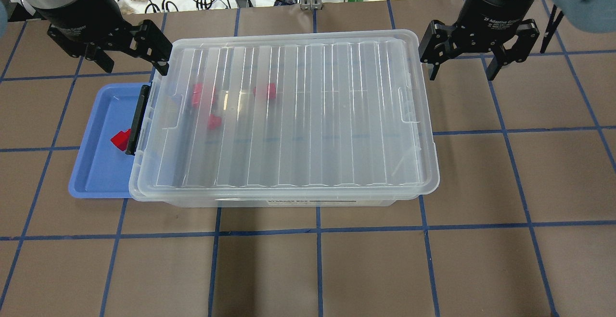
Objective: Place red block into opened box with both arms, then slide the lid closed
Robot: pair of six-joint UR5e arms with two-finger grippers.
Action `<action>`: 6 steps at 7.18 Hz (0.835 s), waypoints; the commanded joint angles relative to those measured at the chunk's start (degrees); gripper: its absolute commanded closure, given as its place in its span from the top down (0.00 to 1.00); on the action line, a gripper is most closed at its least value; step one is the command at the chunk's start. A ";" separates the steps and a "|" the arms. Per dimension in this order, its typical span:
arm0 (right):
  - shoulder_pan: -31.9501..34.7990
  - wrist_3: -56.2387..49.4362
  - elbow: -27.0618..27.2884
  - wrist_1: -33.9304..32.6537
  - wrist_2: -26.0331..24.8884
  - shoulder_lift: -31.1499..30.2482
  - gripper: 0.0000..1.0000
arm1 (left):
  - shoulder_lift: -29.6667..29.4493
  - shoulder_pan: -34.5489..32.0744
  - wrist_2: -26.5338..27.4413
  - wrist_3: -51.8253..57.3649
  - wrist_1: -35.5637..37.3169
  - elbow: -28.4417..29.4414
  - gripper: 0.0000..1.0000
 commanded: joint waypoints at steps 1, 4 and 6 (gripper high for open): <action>0.00 0.05 0.34 0.00 -0.09 -0.06 1.00 | 0.00 0.00 0.01 0.00 0.00 0.00 1.00; 0.00 -0.13 0.26 -0.18 0.17 0.12 1.00 | 0.00 0.00 0.01 0.00 0.00 0.00 1.00; -0.18 0.13 0.69 -2.96 -0.26 0.82 1.00 | 0.00 0.00 0.01 0.00 0.00 0.00 1.00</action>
